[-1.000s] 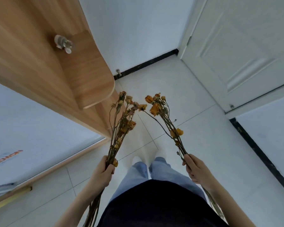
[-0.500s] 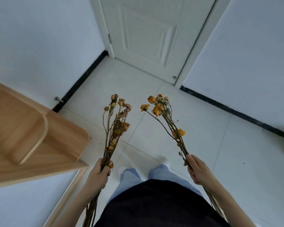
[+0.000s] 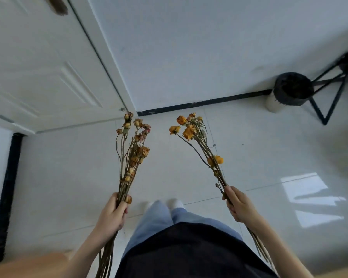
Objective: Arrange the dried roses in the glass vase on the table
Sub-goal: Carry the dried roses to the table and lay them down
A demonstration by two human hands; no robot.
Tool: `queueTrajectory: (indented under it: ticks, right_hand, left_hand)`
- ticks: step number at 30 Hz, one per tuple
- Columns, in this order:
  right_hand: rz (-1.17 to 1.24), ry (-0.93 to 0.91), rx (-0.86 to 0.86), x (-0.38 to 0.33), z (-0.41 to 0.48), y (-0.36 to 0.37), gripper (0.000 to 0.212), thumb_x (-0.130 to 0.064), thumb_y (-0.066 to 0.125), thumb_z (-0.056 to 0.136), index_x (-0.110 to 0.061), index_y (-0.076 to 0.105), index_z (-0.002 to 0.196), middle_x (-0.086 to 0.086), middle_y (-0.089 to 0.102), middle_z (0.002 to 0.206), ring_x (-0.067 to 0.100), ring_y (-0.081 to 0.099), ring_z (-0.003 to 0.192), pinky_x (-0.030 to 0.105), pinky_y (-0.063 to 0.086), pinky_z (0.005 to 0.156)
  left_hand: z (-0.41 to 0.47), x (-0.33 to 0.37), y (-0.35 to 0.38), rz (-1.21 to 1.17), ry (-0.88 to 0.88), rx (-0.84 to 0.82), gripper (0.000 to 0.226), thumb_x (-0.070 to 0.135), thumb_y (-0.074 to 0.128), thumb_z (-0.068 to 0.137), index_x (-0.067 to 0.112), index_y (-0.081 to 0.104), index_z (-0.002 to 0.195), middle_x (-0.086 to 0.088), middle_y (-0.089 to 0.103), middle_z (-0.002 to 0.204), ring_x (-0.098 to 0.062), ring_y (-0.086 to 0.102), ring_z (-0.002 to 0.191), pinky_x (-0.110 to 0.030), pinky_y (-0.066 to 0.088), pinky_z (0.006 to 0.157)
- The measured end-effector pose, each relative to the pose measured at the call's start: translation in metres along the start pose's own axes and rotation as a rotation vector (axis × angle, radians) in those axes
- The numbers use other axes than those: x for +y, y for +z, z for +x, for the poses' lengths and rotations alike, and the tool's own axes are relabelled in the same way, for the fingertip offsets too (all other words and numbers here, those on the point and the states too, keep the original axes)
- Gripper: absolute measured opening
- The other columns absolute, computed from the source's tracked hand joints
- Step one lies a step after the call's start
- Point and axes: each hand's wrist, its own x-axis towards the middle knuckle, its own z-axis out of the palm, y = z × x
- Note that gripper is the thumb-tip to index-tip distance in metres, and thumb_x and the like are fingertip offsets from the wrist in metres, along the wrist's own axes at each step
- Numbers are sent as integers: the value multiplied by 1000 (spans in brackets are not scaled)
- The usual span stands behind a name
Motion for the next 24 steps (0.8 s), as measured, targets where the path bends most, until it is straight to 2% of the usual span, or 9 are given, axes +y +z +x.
queueTrajectory:
  ticks: [5,12,17,24]
  right_hand:
    - [196,65,191,23,-11,-21,38,-30,32,99,-4,49,77,-7,32,43,7,23,33,18,21,31]
    - [435,183,439,32,-10,-40,37,-31,32,99,-4,49,80,-10,32,42,5,23,34,16,21,32]
    - [594,242,601,16,1,-55,38,-32,32,97,-4,51,80,-7,33,39,5,24,32,16,22,31]
    - [671,323,769,6,9,-64,42,-37,33,93,-4,55,79,-6,37,38,4,30,32,15,26,33]
  left_hand:
    - [56,62,29,195,75,-222,15,26,46,95,11,47,92,-1,46,62,-6,34,38,-21,27,35]
    - [139,148,97,365,124,-468,10,21,45,96,12,48,90,-2,45,61,-5,34,36,-19,26,33]
    - [193,218,143,480,166,-604,15,24,46,95,10,47,92,-1,45,60,-7,34,37,-20,28,34]
    - [240,288,203,562,207,-753,8,18,45,95,10,46,93,-2,46,62,-5,36,36,-19,29,32]
